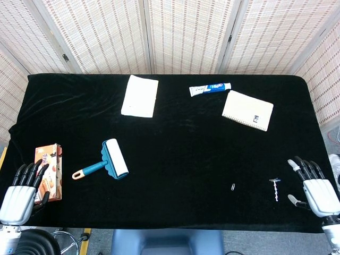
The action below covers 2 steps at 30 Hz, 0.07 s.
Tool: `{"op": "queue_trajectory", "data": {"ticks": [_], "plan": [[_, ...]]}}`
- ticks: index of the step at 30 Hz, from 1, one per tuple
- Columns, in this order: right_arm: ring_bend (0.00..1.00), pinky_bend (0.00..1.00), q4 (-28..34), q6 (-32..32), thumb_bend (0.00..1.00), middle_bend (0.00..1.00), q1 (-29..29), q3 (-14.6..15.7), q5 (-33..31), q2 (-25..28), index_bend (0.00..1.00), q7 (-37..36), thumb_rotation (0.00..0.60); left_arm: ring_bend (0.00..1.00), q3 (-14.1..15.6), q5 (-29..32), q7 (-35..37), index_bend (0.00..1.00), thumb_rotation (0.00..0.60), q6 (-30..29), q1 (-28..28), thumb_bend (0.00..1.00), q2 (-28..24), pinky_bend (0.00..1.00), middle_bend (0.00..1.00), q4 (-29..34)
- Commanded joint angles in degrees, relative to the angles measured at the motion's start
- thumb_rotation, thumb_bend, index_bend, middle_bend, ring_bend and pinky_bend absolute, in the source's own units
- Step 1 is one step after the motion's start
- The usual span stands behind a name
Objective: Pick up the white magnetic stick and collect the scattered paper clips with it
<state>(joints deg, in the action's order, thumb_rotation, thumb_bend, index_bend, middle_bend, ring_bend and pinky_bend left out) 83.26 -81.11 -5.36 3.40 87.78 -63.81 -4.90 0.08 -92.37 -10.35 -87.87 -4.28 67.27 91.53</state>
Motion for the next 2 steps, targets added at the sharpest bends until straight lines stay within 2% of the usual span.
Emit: {"op": "queue_trajectory", "data": {"ticks": [1,2], "plan": [[0.00,0.00,1.04,0.15,0.23,0.00,0.62,-0.08,-0.54,0.54,0.00,1.40,0.600,0.02,0.16,-0.07,-0.07,0.00,0.600,0.03,0.06,0.49,0.03,0.01,0.00,0.00],[0.00,0.00,1.04,0.33,0.23,0.00,0.55,-0.16,-0.55,0.48,0.00,1.51,0.600,0.02,0.16,0.04,-0.16,0.00,0.600,0.14,0.04,0.49,0.05,0.01,0.00,-0.02]]}}
